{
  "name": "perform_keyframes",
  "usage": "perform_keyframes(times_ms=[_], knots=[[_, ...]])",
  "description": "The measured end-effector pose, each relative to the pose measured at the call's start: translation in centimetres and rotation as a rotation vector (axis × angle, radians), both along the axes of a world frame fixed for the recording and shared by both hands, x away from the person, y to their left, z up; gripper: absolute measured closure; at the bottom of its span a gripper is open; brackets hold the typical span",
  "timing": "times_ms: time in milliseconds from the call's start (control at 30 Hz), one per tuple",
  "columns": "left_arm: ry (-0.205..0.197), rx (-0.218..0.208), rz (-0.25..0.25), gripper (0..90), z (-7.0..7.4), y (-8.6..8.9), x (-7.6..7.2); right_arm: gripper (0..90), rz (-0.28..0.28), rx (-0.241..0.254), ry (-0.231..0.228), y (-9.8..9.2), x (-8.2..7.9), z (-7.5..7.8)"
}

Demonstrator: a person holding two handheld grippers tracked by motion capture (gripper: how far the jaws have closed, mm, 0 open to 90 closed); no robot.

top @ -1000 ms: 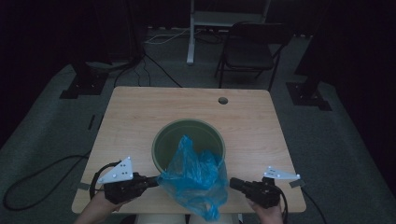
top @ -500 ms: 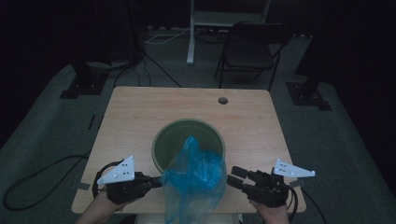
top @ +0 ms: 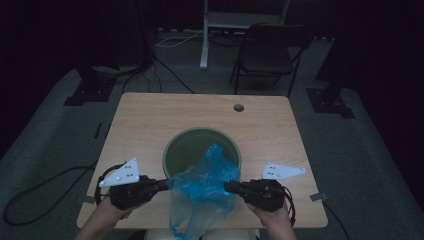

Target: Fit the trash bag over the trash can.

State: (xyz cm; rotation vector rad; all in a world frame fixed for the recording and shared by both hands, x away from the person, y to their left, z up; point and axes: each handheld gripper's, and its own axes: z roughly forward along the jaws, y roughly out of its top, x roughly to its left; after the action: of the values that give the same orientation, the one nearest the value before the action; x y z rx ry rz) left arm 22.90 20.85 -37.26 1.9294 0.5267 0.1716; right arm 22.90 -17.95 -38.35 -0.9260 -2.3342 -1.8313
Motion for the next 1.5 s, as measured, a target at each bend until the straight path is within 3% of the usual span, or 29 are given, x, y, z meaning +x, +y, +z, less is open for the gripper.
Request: perform_keyframes(times_ms=[33,133,267,333,400,467,533,667,700,767,833,967,1067,1200,1233,1333,1367,1400,1500], knots=[[0.002,-0.007,0.007,90.0,0.0,0.3,0.0,87.8,0.000,0.015,0.016,-0.7,0.2,0.0],[-0.008,-0.013,0.036,90.0,0.0,1.4,-0.3,89.1,-0.042,-0.016,-0.008,-2.4,0.5,0.2],[-0.015,-0.035,0.064,90.0,0.2,2.9,-0.7,89.5,-0.173,-0.055,-0.068,-5.5,1.0,1.0],[-0.018,-0.042,0.076,90.0,0.2,3.2,-0.8,89.8,-0.192,-0.035,-0.083,-6.8,1.3,1.2],[-0.008,-0.036,0.064,90.0,-0.2,3.6,-1.0,89.8,-0.243,-0.062,-0.092,-7.6,1.7,1.2],[0.011,-0.036,0.064,90.0,-0.6,3.7,-1.0,89.8,-0.240,-0.038,-0.067,-8.1,2.1,0.8],[0.033,-0.038,0.054,90.0,-1.2,3.7,-1.0,89.9,-0.246,-0.050,-0.055,-8.2,2.3,0.2],[0.070,-0.056,0.041,90.0,-2.0,4.0,-0.9,89.5,-0.249,-0.029,-0.023,-8.0,2.6,-1.0],[0.070,-0.056,0.041,90.0,-2.0,4.0,-0.9,85.0,-0.247,-0.014,-0.012,-8.0,2.7,-1.1],[0.089,-0.081,0.002,85.8,-2.4,4.3,-1.0,69.1,-0.257,-0.010,0.014,-8.1,3.0,-1.3],[0.097,-0.075,-0.018,71.5,-2.5,4.6,-1.3,63.1,-0.279,-0.001,0.038,-8.5,3.0,-1.3],[0.108,-0.066,0.055,46.3,-2.5,6.0,-1.8,57.8,-0.338,0.029,0.036,-9.9,2.5,-0.7],[0.121,-0.095,0.076,46.0,-2.2,7.0,-1.7,53.9,-0.372,0.045,0.027,-10.8,2.1,0.0],[0.114,-0.098,0.063,39.4,-0.6,6.9,-1.2,54.6,-0.352,0.050,0.027,-10.6,2.2,0.5],[0.109,-0.086,0.055,37.3,0.4,6.2,-0.7,54.4,-0.343,0.059,0.032,-10.5,2.2,0.6],[0.117,-0.081,0.026,34.0,1.3,5.2,0.1,51.9,-0.310,0.088,0.018,-9.8,1.9,1.1],[0.154,-0.066,-0.004,34.0,1.8,3.7,1.3,51.2,-0.297,0.102,0.011,-9.6,1.7,1.4],[0.154,-0.066,-0.004,34.0,1.8,3.7,1.3,51.2,-0.297,0.102,0.011,-9.6,1.7,1.4],[0.231,-0.027,-0.051,30.2,1.4,1.3,2.7,45.7,-0.243,0.141,-0.014,-8.5,1.0,2.7]])
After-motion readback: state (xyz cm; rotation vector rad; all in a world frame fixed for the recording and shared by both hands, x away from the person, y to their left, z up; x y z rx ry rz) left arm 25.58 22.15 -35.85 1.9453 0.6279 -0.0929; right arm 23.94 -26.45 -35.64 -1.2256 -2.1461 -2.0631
